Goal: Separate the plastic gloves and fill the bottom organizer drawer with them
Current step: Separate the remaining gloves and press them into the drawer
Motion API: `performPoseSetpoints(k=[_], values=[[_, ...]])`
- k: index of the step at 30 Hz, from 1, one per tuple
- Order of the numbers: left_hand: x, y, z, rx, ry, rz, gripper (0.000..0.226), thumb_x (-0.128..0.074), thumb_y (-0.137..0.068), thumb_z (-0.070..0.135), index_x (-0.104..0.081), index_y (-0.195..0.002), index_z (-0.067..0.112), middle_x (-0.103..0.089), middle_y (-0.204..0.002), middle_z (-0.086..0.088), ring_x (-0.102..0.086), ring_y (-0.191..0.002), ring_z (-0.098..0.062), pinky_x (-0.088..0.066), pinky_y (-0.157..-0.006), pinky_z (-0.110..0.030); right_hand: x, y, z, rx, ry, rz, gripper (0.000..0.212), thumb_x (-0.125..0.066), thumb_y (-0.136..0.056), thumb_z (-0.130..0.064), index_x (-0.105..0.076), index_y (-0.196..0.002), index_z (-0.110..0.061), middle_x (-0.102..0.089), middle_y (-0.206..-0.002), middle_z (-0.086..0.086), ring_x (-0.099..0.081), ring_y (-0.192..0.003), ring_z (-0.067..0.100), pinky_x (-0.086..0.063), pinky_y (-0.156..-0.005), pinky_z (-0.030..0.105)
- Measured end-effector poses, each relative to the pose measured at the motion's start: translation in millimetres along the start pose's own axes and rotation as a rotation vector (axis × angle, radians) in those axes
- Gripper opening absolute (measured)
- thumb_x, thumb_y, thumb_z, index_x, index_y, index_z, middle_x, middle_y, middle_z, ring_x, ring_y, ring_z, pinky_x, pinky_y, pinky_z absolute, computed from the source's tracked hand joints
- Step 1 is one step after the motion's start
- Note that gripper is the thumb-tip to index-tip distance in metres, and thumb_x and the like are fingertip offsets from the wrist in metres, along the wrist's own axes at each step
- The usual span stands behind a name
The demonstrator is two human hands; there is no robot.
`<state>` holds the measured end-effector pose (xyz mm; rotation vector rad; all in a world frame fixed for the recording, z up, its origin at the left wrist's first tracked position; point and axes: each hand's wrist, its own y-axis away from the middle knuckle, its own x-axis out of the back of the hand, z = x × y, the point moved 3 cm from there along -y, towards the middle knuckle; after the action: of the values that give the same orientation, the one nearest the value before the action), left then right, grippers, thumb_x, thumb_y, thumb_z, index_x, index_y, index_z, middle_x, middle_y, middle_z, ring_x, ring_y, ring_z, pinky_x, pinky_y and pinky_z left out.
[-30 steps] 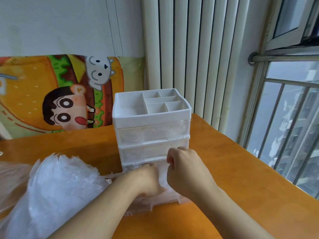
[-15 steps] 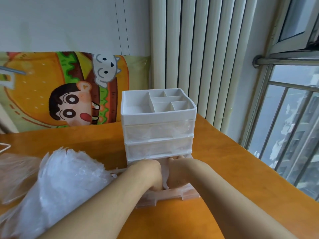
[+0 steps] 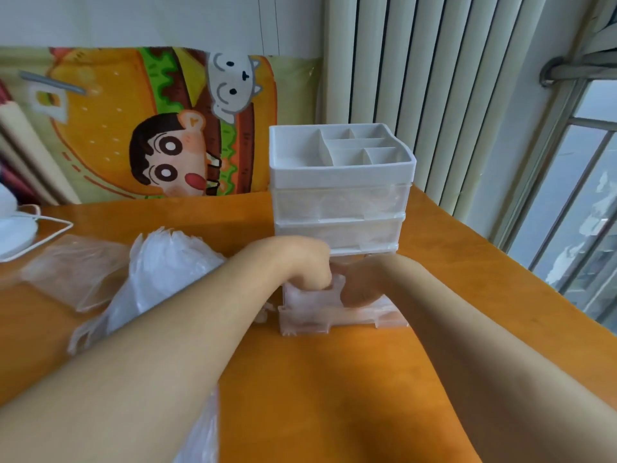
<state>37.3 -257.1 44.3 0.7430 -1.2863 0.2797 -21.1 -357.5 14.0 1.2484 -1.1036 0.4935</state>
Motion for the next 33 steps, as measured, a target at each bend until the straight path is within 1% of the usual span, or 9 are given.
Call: performPoseSetpoints(k=[3,10,14,17,21,24,28,31,33], values=[[20,25,-14,-0.078,0.181,0.163,0.031,-0.054,-0.104,0.017,-0.067,-0.131,0.019,-0.072,-0.120,0.001,-0.068,-0.108,-0.019,-0.056,-0.096,-0.036,-1,-3,-6,0.009,0.033,0.039,0.080,-0.047,-0.098,-0.012,-0.014,-0.169,-0.031,-0.039,-0.165,0.008,-0.046,-0.143,0.029,-0.044,-0.111,0.036],[23,68,-82,-0.064,0.583,0.502,0.030,-0.051,-0.103,0.005,-0.074,-0.098,0.024,-0.077,-0.088,0.008,-0.073,-0.081,0.000,-0.062,-0.080,-0.029,-3,-7,0,-0.081,-0.090,0.208,0.048,-0.056,-0.106,-0.019,-0.050,-0.154,-0.018,-0.060,-0.144,0.007,-0.060,-0.125,0.028,-0.052,-0.106,0.034],[2,85,-110,-0.034,0.641,0.633,0.034,-0.055,-0.099,0.005,-0.074,-0.089,0.031,-0.076,-0.082,0.012,-0.073,-0.079,-0.001,-0.063,-0.074,-0.033,-2,2,-10,-0.091,-0.121,0.497,0.020,-0.056,-0.102,-0.018,-0.074,-0.109,-0.011,-0.073,-0.101,0.008,-0.070,-0.084,0.026,-0.064,-0.073,0.037],[-9,96,-119,-0.038,0.704,0.717,0.035,-0.056,-0.098,0.004,-0.074,-0.087,0.031,-0.076,-0.081,0.012,-0.073,-0.079,-0.002,-0.061,-0.072,-0.029,0,7,-34,-0.057,-0.112,0.688,0.031,-0.057,-0.105,-0.025,-0.064,-0.080,-0.010,-0.063,-0.076,0.004,-0.058,-0.059,0.022,-0.044,-0.045,0.029],[-20,111,-130,-0.058,0.774,0.772,0.034,-0.057,-0.097,0.002,-0.075,-0.087,0.030,-0.076,-0.082,0.012,-0.073,-0.080,-0.007,-0.056,-0.067,-0.025,-8,-8,-53,0.081,-0.295,0.540,0.018,-0.066,-0.099,-0.038,-0.071,-0.111,-0.025,-0.070,-0.099,0.002,-0.066,-0.077,0.019,-0.057,-0.062,0.031],[-25,125,-141,-0.051,0.820,0.814,0.033,-0.058,-0.097,0.001,-0.075,-0.087,0.027,-0.076,-0.082,0.010,-0.073,-0.079,-0.009,-0.058,-0.063,-0.028,-15,-16,-53,0.085,-0.280,0.404,0.031,-0.069,-0.093,-0.025,-0.066,-0.124,-0.031,-0.063,-0.098,-0.006,-0.059,-0.079,0.009,-0.053,-0.063,0.024],[-36,140,-154,-0.023,0.861,0.846,0.032,-0.056,-0.096,0.000,-0.075,-0.088,0.024,-0.076,-0.082,0.008,-0.073,-0.077,-0.010,-0.062,-0.062,-0.034,-6,-1,-57,0.006,-0.150,0.394,0.038,-0.065,-0.099,-0.024,-0.065,-0.137,-0.027,-0.070,-0.121,0.003,-0.068,-0.099,0.023,-0.054,-0.074,0.027],[-47,145,-165,0.014,0.930,0.933,0.032,-0.055,-0.095,-0.002,-0.074,-0.088,0.022,-0.075,-0.081,0.008,-0.071,-0.071,-0.012,-0.063,-0.061,-0.039,-3,45,-79,-0.025,-0.083,0.670,0.019,-0.053,-0.097,-0.013,-0.071,-0.102,-0.015,-0.073,-0.096,0.008,-0.069,-0.081,0.028,-0.056,-0.061,0.033],[-58,144,-170,0.069,0.945,1.041,0.032,-0.055,-0.094,-0.001,-0.072,-0.086,0.025,-0.073,-0.079,0.009,-0.070,-0.068,-0.012,-0.061,-0.062,-0.042,-19,83,-108,0.022,-0.111,0.722,0.033,-0.051,-0.099,-0.031,-0.053,-0.070,-0.017,-0.058,-0.067,0.003,-0.056,-0.058,0.025,-0.038,-0.048,0.030]])
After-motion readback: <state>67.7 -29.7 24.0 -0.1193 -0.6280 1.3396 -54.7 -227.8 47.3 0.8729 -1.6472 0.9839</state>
